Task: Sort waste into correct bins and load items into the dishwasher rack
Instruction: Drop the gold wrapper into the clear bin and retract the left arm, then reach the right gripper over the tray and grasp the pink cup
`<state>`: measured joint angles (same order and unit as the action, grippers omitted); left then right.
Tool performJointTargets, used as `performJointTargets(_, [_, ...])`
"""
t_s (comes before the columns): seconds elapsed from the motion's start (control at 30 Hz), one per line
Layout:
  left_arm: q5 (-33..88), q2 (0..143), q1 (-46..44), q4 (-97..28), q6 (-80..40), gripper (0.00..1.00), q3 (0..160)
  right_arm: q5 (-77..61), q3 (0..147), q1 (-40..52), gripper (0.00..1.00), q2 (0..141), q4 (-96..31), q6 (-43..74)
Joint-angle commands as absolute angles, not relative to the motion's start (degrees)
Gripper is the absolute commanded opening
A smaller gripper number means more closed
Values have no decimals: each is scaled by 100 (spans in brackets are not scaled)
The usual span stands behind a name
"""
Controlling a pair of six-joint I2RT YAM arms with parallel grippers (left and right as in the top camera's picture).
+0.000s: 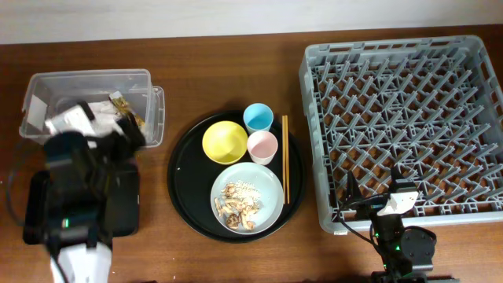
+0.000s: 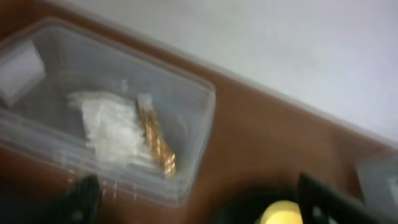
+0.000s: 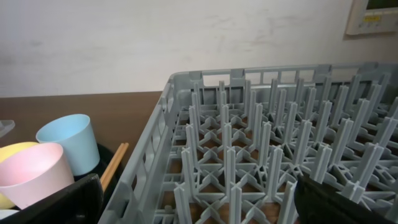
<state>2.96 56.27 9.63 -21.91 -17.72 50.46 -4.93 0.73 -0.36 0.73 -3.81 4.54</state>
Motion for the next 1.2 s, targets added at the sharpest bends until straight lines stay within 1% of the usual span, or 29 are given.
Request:
performJointTargets(0.0, [969,4945,976,-3815,-1728,99,5004,-445,32,-1,99,36,-405,451])
performJointTargets(0.07, [972,4772,976,-4746,-1730,99,5004,-443,32,-1,99,36,-405,451])
performJointTargets(0.13, [993,4766,976,-5033,-1730,99,5004,-443,32,-1,99,36,-405,451])
performJointTargets(0.27, [1120,4764,989,-5153,-1787,99,5004,-443,32,-1,99,36,-405,449])
performJointTargets(0.33, [1118,4766,991,-5148,-2161,99,5004,-445,32,-1,99,36,-405,449])
performJointTargets(0.4, [705,4766,998,-5013,-2300,99,5004,-443,32,-1,99,36,-405,451])
performJointTargets(0.47, [169,4766,1354,-5000,-3400,99,5009,-436,32,-1,99,36,-405,449])
performJointTargets(0.5, [239,4766,1640,-5000,-3728,99,5009,-427,32,-1,99,36,-405,449])
performJointTargets(0.57, [364,4768,1999,-5015,-3776,99,5009,-427,32,-1,99,36,-405,451])
performJointTargets(0.63, [379,4788,2117,-5203,-3776,99,5009,-676,32,-1,99,36,-360,589])
performJointTargets(0.67, [381,4803,2117,-5376,-3776,99,5009,-1227,32,1,99,36,-322,996])
performJointTargets(0.73, [364,4803,2117,-5710,-3776,99,5009,-3719,32,-1,99,36,-180,3098])
performJointTargets(0.77, [364,4803,2117,-5780,-3776,99,5009,-4731,32,-1,99,36,-233,3782])
performJointTargets(0.8, [364,4823,2117,-5795,-3776,99,5009,-5408,32,-1,99,36,-174,4355])
performJointTargets(0.87, [364,4864,2117,-5795,-3776,99,5009,-5312,32,-1,99,36,99,5299])
performJointTargets(0.97, [388,4869,2117,-5791,-3778,99,5009,-5334,49,-1,99,36,1990,6908])
performJointTargets(1.0, [438,4882,2117,-5769,-3778,99,5009,-5183,200,-1,98,36,2502,7172])
performJointTargets(1.03, [451,4912,2117,-5747,-3778,99,5009,-5113,388,-8,98,43,2460,7157])
performJointTargets(1.07, [449,4978,2117,-5730,-3778,99,5009,-4939,829,-8,98,167,1949,6722])
performJointTargets(1.13, [471,5231,2117,-5710,-3798,99,5009,-4753,1647,-5,99,742,580,5575])
performJointTargets(1.17, [471,5343,2117,-5719,-3798,99,5009,-4792,2152,-5,98,1264,54,4925])
